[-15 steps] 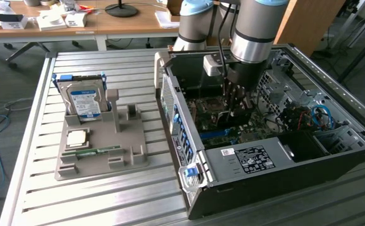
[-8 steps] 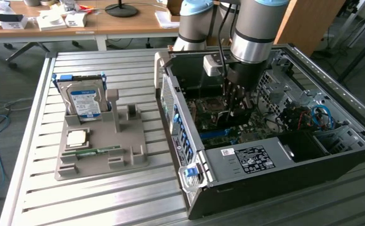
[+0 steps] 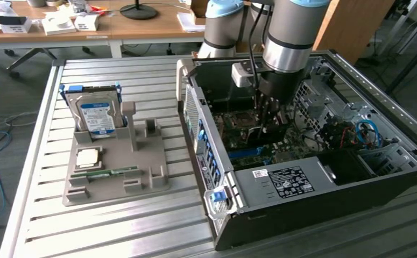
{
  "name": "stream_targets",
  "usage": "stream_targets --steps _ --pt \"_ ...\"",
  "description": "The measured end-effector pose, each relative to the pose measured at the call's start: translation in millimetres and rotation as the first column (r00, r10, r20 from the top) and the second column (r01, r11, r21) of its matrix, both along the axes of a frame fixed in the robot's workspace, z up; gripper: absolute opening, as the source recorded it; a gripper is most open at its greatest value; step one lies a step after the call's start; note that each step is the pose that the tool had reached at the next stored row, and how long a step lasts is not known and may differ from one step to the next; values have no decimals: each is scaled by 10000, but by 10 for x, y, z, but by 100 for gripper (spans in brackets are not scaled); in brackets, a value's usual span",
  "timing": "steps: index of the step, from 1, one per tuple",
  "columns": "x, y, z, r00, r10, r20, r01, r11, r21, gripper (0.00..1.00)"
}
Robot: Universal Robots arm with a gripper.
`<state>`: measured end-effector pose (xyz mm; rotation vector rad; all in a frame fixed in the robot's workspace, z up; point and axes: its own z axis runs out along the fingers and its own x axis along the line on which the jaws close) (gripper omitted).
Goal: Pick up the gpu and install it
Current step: 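Insert the gpu into the slot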
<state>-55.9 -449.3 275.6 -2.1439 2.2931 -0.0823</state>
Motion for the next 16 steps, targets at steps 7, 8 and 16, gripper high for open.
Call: stream_targets --steps 7,8,16 --pt "-16 -11 -12 10000 1 1 -1 10000 -5 26" --pt "-17 -11 -19 10000 1 0 -1 10000 -6 26" --pt "-29 -10 -27 10000 -2 1 2 10000 -4 26"
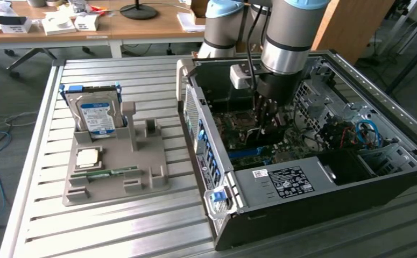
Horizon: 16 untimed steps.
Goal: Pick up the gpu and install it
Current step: 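Insert the gpu into the slot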
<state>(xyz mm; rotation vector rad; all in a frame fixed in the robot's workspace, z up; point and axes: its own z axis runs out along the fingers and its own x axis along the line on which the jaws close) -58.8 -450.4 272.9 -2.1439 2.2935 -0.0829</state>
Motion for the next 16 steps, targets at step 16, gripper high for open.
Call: stream_targets --steps 16 --pt "-24 -25 0 10000 1 0 -1 10000 -2 26"
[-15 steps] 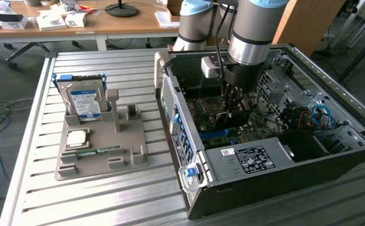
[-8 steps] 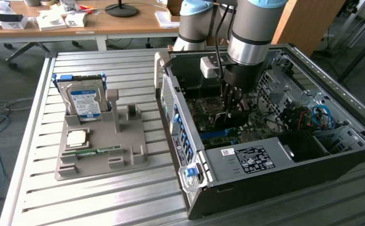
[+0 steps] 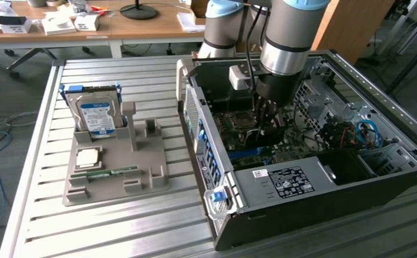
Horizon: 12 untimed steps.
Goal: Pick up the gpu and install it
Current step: 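Insert the gpu into the slot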
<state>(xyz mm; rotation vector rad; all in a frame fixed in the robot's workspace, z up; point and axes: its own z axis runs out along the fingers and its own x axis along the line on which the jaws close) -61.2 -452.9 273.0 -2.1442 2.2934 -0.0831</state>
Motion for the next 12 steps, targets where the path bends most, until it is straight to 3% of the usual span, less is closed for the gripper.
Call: stream_targets --steps 12 --pt "-35 -3 0 10000 2 1 -2 10000 0 26"
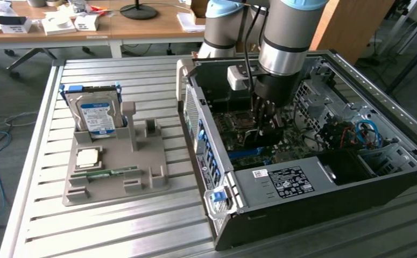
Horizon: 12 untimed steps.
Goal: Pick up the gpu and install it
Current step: 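Insert the gpu into the slot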
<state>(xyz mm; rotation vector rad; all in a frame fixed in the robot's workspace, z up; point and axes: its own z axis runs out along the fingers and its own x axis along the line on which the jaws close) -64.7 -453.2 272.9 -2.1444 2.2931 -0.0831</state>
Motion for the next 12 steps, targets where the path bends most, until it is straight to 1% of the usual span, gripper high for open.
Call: stream_targets --steps 12 --pt "-34 0 -9 10000 -1 0 1 10000 0 26"
